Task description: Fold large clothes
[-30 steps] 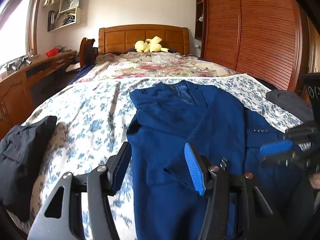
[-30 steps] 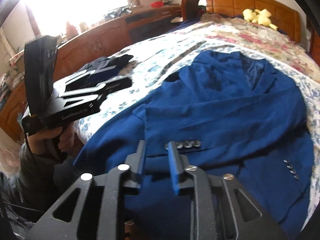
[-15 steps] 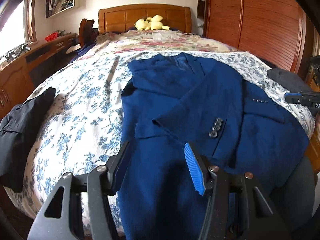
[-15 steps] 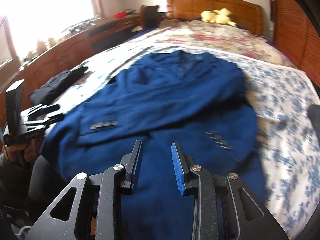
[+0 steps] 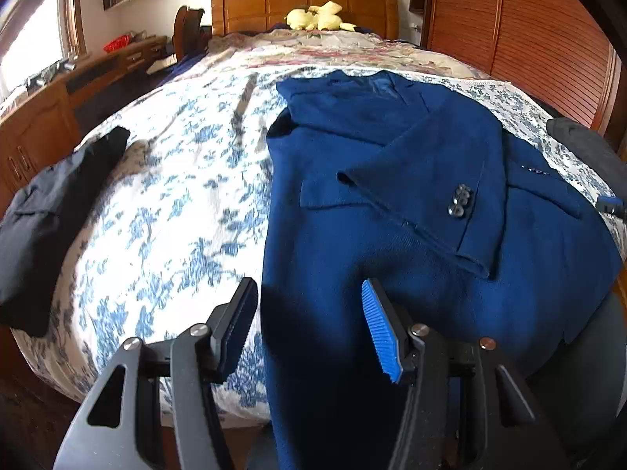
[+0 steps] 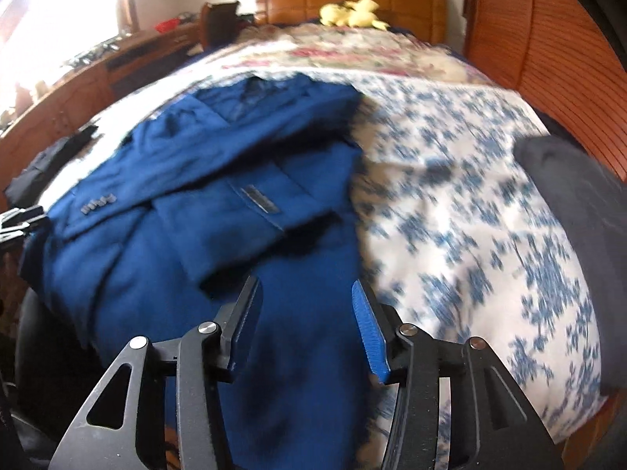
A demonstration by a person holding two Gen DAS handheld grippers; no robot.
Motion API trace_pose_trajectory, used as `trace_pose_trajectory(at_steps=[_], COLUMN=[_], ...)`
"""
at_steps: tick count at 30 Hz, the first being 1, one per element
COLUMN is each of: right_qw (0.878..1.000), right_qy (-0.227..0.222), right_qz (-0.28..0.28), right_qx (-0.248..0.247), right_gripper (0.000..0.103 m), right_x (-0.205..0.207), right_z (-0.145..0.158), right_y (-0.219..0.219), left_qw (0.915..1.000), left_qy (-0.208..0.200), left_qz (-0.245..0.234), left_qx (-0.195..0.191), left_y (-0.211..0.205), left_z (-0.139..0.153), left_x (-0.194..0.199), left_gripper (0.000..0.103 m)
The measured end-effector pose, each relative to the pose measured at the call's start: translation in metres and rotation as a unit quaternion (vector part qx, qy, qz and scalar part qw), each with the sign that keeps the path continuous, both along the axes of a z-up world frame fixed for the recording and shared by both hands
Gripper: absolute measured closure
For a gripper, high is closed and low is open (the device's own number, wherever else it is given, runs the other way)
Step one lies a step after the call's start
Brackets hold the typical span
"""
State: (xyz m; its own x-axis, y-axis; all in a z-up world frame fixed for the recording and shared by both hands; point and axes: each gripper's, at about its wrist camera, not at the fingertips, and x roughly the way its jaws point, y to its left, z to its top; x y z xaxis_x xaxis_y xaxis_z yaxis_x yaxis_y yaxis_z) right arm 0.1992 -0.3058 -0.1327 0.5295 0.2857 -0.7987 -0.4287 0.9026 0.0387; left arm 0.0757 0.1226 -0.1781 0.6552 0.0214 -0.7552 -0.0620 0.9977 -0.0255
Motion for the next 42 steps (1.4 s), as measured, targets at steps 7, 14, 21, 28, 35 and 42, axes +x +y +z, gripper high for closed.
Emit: trace_pose_trajectory(at_steps=[7, 14, 21, 28, 35, 42], right_qw=[0.999, 0.998, 0.997, 0.995, 0.994, 0.986], right_qy=[0.037, 0.050, 0.053, 0.073, 0.055, -0.020], right_qz=[-0.019, 0.028, 0.045, 0.041, 0.049, 0.037], right_qx=[0.002, 0.027, 0.039, 0.045, 0.077, 0.163], right_gripper=[0.054, 0.075, 0.081, 0.081, 0.101, 0.101], right_x=[-0.001, -0.016, -0.027, -0.028, -0.025, -0.019], right_z=[-0.030, -0.030, -0.028, -0.037, -0.016, 0.058], right_y=[-0.033, -0.017, -0.004, -0.010, -0.011, -0.013], left_qw=[0.9999, 0.9998, 0.9993, 0.9973, 0.9952, 0.9862], left_qy=[-0.003, 0.000, -0.005, -0.004, -0.050, -0.137], left_qz=[0.000, 0.000, -0.013, -0.032, -0.059, -0.083], left_qx=[-0.016, -0.019, -0.036, -0.066, -0.059, -0.039], left_y=[0.007, 0.007, 0.005, 0.007, -0.005, -0.020], left_z=[-0.003, -0.004, -0.007, -0.006, 0.052, 0.158], left_x=[-0.011, -0.020, -0.036, -0.037, -0.030, -0.006], left_gripper=[0.049, 0.049, 0.052, 0.085, 0.103, 0.103])
